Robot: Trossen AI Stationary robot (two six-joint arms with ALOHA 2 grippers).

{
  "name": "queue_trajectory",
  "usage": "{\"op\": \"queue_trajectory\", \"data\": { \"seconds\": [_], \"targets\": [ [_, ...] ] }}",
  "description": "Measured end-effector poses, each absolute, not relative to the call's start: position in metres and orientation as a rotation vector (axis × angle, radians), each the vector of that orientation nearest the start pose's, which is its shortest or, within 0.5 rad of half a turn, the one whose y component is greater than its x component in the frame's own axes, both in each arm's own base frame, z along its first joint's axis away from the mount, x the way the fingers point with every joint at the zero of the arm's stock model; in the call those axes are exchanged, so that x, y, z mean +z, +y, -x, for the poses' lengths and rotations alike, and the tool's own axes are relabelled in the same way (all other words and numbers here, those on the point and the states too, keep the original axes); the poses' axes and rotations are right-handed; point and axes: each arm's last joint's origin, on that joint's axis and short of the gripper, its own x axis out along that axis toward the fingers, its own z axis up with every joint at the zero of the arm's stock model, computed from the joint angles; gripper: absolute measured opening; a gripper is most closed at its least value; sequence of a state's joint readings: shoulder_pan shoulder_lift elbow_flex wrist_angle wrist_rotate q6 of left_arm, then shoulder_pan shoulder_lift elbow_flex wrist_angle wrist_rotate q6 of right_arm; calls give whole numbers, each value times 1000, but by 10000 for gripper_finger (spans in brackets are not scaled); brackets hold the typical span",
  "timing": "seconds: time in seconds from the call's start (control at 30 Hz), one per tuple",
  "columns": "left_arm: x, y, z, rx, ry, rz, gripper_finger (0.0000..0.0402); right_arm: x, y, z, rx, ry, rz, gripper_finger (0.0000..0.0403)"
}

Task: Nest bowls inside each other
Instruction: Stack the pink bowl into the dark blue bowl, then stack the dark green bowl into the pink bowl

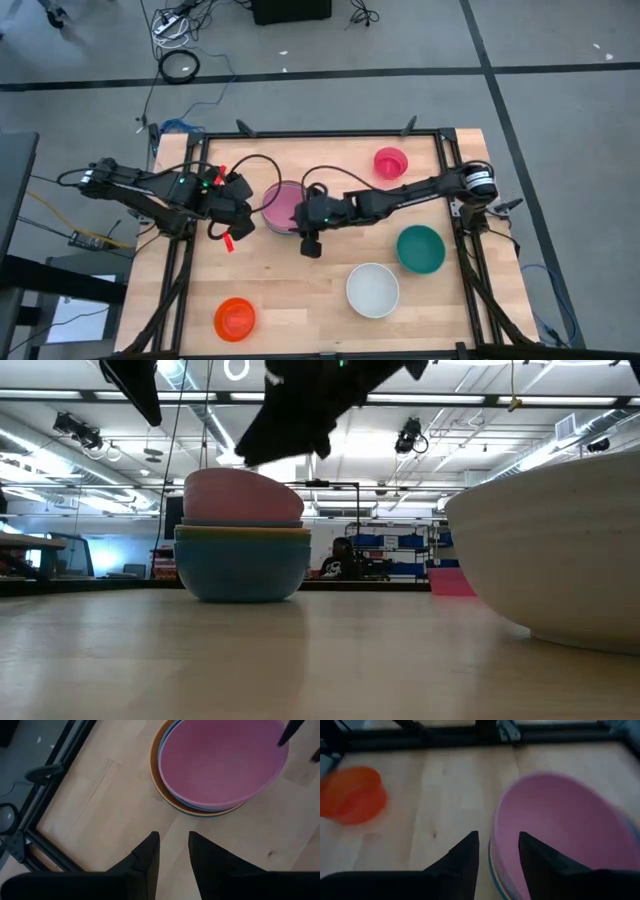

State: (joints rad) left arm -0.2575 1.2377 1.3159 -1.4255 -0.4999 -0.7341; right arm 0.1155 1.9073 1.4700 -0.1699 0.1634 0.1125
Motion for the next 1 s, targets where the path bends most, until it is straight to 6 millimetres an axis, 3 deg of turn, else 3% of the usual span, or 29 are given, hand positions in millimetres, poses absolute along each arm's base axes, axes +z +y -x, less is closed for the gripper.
{"op": "queue_trajectory", "data": {
  "seconds": [0.27, 0.53, 0.77, 0.87, 1.0],
  "targets": [
    [341, -36, -191, 636, 1087, 137, 113, 216, 45, -438, -124, 698, -15, 125],
    [341, -36, -191, 637, 1089, 136, 113, 212, 46, -430, -169, 788, 34, 111],
    [341, -36, -190, 638, 1091, 134, 113, 238, 52, -418, -101, 770, 3, 106],
    [341, -36, -190, 638, 1093, 132, 113, 267, 57, -398, -131, 759, 34, 106],
    [340, -35, -188, 645, 1110, 124, 113, 299, 60, -354, -225, 854, 58, 105]
  ]
}}
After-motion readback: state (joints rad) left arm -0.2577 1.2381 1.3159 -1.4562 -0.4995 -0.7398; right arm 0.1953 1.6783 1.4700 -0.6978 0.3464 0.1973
